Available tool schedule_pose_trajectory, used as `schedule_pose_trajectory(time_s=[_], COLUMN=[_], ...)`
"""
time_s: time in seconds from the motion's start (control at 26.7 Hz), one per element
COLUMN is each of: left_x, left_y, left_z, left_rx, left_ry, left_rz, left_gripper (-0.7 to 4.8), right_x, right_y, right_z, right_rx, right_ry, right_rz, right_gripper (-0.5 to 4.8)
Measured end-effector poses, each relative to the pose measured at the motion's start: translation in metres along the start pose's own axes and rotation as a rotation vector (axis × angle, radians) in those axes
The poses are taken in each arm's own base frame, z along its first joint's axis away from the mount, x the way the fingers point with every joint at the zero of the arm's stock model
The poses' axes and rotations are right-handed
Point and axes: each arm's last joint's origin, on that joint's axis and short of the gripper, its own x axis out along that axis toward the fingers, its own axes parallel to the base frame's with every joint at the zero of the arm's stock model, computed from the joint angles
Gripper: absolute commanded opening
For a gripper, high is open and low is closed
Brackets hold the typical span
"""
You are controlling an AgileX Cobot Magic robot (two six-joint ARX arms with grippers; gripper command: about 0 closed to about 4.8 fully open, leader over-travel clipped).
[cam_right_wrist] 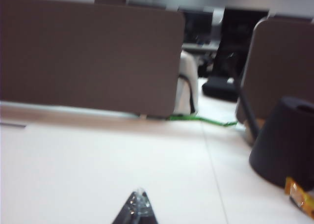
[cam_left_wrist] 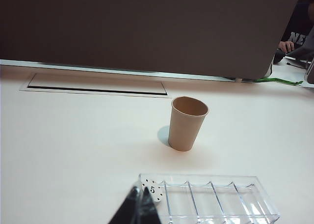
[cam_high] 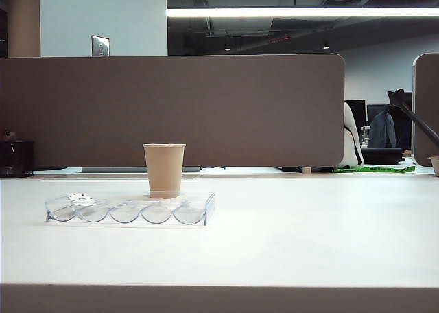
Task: Pick up the chip with the greater value and put it into the paper cup.
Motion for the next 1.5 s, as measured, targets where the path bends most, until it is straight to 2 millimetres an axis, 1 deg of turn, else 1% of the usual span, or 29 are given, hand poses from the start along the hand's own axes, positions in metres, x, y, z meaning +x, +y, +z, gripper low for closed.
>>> schedule_pose_trajectory(time_s=[0.11,0.19,0.3,0.45,0.56,0.71,0.94,1.12,1.35,1.5], left_x=[0.0,0.0,0.0,0.003,0.007,0.011,0.015,0.016,0.018,0.018], left_y=[0.0,0.001,0.001,0.002,0.003,0.005,0.007,0.008,0.012,0.014], left_z=[0.0,0.0,-0.001,-0.007,-0.014,-0.024,-0.032,-0.039,-0.049,-0.051], left_rx=[0.0,0.0,0.0,-0.001,0.003,0.009,0.028,0.132,0.153,0.147], left_ry=[-0.001,-0.001,-0.001,0.001,-0.02,-0.047,-0.106,-0.109,-0.092,-0.078], left_rz=[0.011,0.018,0.019,0.019,0.017,0.013,0.007,0.013,0.101,0.169], left_gripper=[-0.03,-0.03,-0.03,-0.03,-0.03,-0.03,-0.03,-0.03,-0.03,-0.03], right_x=[-0.005,-0.008,-0.009,-0.011,-0.011,-0.011,-0.011,-0.011,-0.011,-0.011], right_y=[0.001,0.003,0.005,0.007,0.008,0.008,0.007,0.007,0.007,0.007], right_z=[-0.004,-0.019,-0.028,-0.037,-0.045,-0.047,-0.052,-0.057,-0.057,-0.057], right_rx=[-0.001,0.033,0.058,0.065,0.067,0.067,0.068,0.069,0.069,0.069], right_ry=[-0.035,-0.03,-0.027,-0.046,-0.024,-0.012,0.047,0.095,0.098,0.098], right_rz=[-0.016,-0.035,-0.04,-0.04,-0.043,-0.05,-0.082,-0.082,-0.082,-0.082], right_gripper=[-0.06,-0.06,-0.06,-0.06,-0.06,-0.06,-0.06,-0.06,-0.06,-0.06])
